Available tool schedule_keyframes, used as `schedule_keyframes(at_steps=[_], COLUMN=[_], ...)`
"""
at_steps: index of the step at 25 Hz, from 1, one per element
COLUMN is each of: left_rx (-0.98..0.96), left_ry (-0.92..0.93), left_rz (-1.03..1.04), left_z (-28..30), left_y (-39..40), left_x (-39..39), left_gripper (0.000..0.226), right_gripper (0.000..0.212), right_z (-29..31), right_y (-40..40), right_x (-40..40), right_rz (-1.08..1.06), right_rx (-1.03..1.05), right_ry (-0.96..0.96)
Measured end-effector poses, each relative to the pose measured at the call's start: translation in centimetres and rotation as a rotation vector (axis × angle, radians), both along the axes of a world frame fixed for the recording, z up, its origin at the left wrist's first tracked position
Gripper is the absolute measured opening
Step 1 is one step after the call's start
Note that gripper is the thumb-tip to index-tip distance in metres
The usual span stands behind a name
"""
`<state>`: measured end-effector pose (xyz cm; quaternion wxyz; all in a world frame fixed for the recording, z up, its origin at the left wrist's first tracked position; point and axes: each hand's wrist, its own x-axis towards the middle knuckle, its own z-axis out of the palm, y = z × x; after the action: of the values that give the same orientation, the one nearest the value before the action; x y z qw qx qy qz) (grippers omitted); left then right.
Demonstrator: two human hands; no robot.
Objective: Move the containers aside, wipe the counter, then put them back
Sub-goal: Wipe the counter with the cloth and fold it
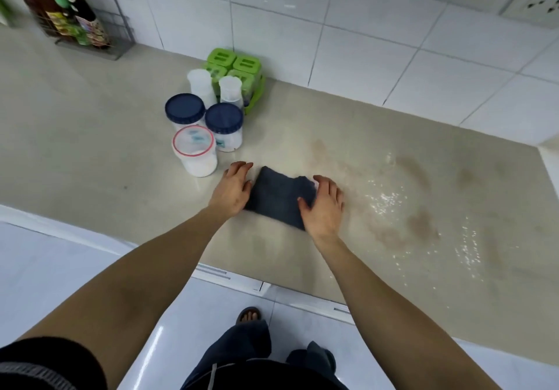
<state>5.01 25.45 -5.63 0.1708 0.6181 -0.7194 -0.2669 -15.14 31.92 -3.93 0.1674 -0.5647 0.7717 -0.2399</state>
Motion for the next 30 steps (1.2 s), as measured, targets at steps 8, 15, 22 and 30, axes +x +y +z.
schedule_keyframes(at_steps=[8, 15, 22, 30], left_rx=[-0.147, -0.165, -0.158, -0.181], left_ry=[-0.42, -0.414, -0.441, -0.429], left_rz=[-0.212, -0.198, -0.195, -0.2], left_z=[-3.4, -4.0, -4.1, -3.5], left_y=[2.2, 2.2, 2.1, 5.3], left_x=[5.5, 5.8, 5.8, 10.9], left_gripper=[0.064, 0.062, 0.061, 0.062], right_gripper=[0.063, 0.057, 0.06, 0.075], right_z=[-3.9, -4.0, -4.2, -3.8], right_y=[-2.5, -5.5, 2.0, 0.8], right_x=[4.1, -4.4, 7.4, -1.4], right_rz=[0.662, 0.19, 0.526, 0.589], right_rx=[0.175, 0.381, 0.209, 0.249], right_ry=[0.47, 0.44, 0.441, 0.59])
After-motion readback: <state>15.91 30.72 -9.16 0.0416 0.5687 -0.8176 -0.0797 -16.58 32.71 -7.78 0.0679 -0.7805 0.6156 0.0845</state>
